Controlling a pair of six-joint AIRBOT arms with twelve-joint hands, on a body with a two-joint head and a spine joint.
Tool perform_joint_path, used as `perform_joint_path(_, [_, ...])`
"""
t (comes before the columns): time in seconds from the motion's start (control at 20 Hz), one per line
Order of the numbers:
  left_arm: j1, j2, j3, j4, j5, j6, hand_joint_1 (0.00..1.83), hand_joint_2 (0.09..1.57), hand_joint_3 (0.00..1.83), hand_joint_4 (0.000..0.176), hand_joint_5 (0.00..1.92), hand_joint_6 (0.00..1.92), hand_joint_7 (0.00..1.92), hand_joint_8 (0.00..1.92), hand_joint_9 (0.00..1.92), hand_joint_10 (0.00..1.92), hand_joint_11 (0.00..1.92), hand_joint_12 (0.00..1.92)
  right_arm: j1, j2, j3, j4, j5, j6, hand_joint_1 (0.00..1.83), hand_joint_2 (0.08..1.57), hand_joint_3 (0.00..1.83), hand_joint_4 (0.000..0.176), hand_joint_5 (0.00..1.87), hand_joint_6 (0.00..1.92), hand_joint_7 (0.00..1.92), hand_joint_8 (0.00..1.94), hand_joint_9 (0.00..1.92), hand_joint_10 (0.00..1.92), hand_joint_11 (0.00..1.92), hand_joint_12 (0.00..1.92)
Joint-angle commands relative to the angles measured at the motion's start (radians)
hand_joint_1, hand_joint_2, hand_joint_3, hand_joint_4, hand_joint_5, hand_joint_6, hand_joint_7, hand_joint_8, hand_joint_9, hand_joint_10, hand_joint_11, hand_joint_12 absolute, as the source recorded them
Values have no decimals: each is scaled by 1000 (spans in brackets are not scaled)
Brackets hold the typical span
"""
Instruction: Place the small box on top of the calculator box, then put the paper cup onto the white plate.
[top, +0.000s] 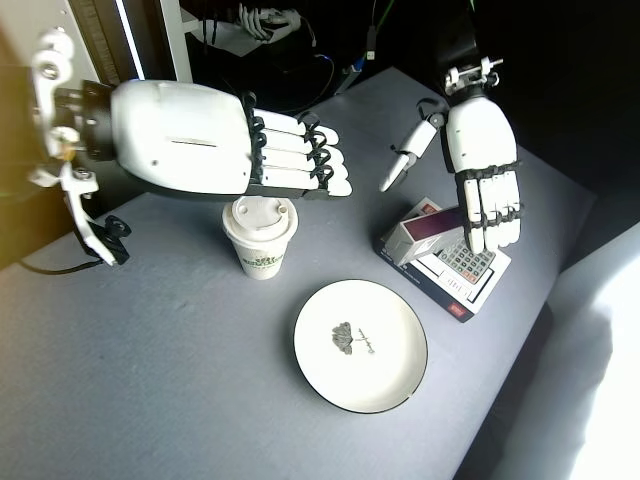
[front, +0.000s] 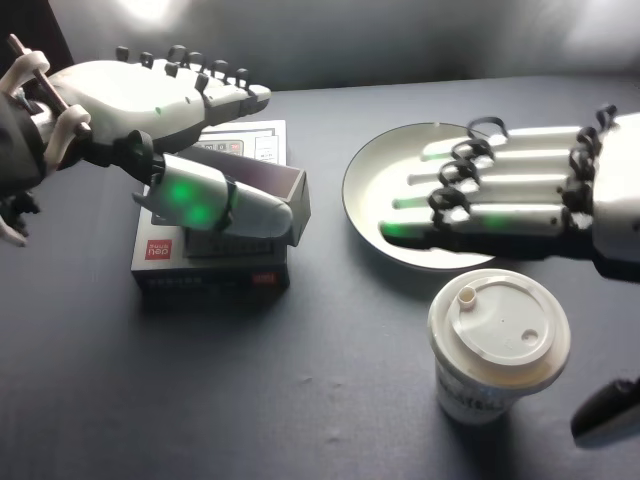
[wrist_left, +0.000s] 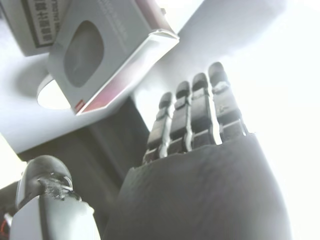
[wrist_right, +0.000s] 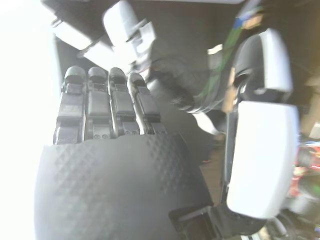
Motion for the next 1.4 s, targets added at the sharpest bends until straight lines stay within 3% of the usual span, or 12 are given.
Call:
perform_joint_path(0.0, [0,26,-12,86,-108,-82,61,926,0,0,29,8,21,5,12,4,0,1,14,13,7,40,71,5,993,818,0,0,0,0,0,0,0,0,0,0])
perform_joint_path(0.15, [44,68,-53,304,-206,-308,54,938,4,0,18,2,11,1,9,3,0,0,12,11,11,20,99,51,1024,860,0,0,0,0,0,0,0,0,0,0])
perform_joint_path(0.3, [148,181,-141,581,-299,-574,37,947,7,0,3,0,0,0,0,0,0,0,-16,9,10,37,123,40,1132,871,0,0,0,0,0,0,0,0,0,0])
perform_joint_path(0.4, [228,241,-192,680,-370,-676,55,952,8,0,37,13,33,13,31,12,14,6,-70,-9,23,9,125,37,1148,897,12,0,0,0,0,0,0,0,0,0])
perform_joint_path(0.55, [306,292,-243,765,-424,-781,51,966,5,0,22,6,31,6,27,6,18,9,-68,-22,41,35,109,45,1143,903,10,0,0,0,0,0,0,0,0,0])
perform_joint_path(0.7, [335,327,-282,884,-434,-833,62,969,5,0,45,10,53,11,53,12,40,21,-63,-50,64,-28,66,151,1132,901,6,0,0,0,0,0,0,0,0,0])
perform_joint_path(0.8, [342,341,-296,977,-466,-862,57,977,7,0,45,8,58,11,61,13,50,27,-43,-65,84,-105,38,268,1090,920,13,0,0,0,0,0,0,0,0,0])
perform_joint_path(0.95, [366,364,-316,1050,-503,-875,57,978,4,0,56,8,66,9,63,9,44,28,-14,-89,124,-227,27,483,1113,908,4,0,0,0,0,0,0,0,0,0])
perform_joint_path(1.35, [386,371,-333,1099,-558,-876,57,986,4,0,111,10,135,15,121,14,74,72,12,-149,136,-440,-18,568,1110,934,8,0,0,0,0,0,0,0,0,0])
